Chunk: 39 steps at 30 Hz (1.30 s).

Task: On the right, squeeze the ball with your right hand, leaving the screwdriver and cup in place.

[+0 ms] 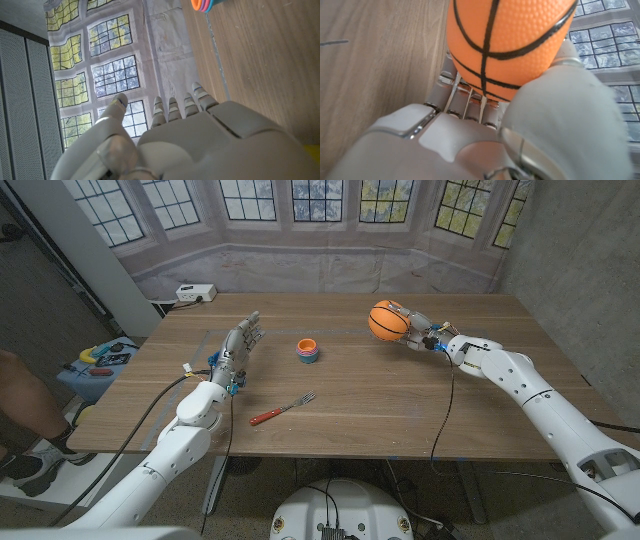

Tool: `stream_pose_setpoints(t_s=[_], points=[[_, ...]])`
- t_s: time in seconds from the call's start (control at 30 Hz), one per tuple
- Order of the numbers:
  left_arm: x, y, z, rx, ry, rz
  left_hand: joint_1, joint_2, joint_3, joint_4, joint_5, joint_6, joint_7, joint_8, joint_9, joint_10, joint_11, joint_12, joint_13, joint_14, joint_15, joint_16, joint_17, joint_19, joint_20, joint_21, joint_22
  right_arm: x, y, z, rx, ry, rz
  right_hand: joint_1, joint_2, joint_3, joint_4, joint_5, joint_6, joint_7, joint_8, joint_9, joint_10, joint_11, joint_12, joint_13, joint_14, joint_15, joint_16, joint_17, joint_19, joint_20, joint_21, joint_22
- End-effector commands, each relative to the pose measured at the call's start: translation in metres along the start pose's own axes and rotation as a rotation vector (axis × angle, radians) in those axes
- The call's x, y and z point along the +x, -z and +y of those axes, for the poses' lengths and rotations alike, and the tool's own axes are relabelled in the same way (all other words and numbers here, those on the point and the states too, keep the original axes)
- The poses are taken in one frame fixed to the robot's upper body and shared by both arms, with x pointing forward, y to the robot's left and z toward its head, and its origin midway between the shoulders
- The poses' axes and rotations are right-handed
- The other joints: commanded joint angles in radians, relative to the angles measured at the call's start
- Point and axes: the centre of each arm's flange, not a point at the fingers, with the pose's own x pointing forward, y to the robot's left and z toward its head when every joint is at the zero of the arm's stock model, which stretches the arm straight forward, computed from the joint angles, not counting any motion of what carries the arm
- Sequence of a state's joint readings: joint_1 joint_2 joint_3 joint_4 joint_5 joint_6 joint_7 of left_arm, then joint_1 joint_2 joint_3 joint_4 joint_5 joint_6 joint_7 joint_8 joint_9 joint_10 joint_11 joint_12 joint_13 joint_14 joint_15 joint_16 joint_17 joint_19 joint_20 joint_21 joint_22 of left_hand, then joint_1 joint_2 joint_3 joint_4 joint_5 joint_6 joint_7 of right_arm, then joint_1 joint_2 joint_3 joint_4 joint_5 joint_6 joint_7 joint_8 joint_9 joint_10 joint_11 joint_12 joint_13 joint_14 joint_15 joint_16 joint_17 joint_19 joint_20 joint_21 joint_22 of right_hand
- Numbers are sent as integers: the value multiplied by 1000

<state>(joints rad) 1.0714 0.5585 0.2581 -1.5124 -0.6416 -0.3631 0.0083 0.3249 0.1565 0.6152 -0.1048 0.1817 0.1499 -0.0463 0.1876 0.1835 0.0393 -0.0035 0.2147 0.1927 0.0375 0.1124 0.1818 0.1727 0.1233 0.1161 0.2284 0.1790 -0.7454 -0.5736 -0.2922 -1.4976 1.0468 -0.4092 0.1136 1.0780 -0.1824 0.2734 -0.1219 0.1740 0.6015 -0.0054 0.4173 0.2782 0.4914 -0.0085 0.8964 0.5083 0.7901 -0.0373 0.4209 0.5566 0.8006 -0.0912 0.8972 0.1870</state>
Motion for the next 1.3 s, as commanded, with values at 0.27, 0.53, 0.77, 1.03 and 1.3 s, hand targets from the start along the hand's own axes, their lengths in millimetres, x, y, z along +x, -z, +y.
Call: stream_pose_setpoints(t_s=[0.27, 0.53, 0.77, 1.03, 1.3], points=[[-1, 1, -4, -8, 13, 4, -8, 1, 3, -1, 7, 9, -1, 1, 4, 6, 4, -2, 3, 2, 6, -1, 1, 11, -2, -2, 3, -5, 2, -3, 20, -8, 12, 103, 170, -8, 36, 3, -9, 11, -20, -7, 5, 16, -12, -15, 39, -122, -10, 9, -10, -14, -8, -10], [-2, 1, -5, -8, 11, 7, -8, 1, 3, -1, 7, 10, -1, 2, 4, 5, 6, -2, 3, 2, 7, -1, 1, 11, 0, -3, 3, -5, 2, -5, 24, -12, 20, 73, 170, -18, 44, 4, -13, 14, -29, -12, -1, 23, -19, -23, 35, -112, -16, 8, -15, -2, -11, -12], [-3, 1, -5, -8, 8, 12, -9, 1, 3, -2, 7, 9, -2, 1, 4, 3, 6, -3, 3, 2, 7, -1, 1, 12, 0, -4, 3, -3, 4, -6, 34, -17, 29, 45, 171, -27, 51, 3, -16, 19, -37, -16, -1, 24, -25, -33, 31, -103, -24, 5, -18, 7, -14, -14], [-2, 1, -4, -8, 10, 13, -9, 1, 4, -1, 7, 10, -2, 1, 4, 4, 6, -3, 3, 2, 8, -1, 1, 12, 0, -4, 3, -1, 4, -5, 45, -30, 33, 18, 172, -38, 56, 5, -20, 22, -47, -21, -5, 27, -33, -43, 28, -98, -27, 7, -24, 18, -20, -14], [0, 0, -3, -4, 15, 12, -9, 1, 4, -2, 7, 9, -2, 1, 4, 4, 8, -3, 3, 2, 8, -1, 1, 12, -1, -5, 3, -1, 2, -3, 50, -42, 23, -9, 174, -46, 62, 7, -28, 28, -57, -25, -17, 38, -44, -54, 22, -88, -35, 5, -31, 30, -26, -15]])
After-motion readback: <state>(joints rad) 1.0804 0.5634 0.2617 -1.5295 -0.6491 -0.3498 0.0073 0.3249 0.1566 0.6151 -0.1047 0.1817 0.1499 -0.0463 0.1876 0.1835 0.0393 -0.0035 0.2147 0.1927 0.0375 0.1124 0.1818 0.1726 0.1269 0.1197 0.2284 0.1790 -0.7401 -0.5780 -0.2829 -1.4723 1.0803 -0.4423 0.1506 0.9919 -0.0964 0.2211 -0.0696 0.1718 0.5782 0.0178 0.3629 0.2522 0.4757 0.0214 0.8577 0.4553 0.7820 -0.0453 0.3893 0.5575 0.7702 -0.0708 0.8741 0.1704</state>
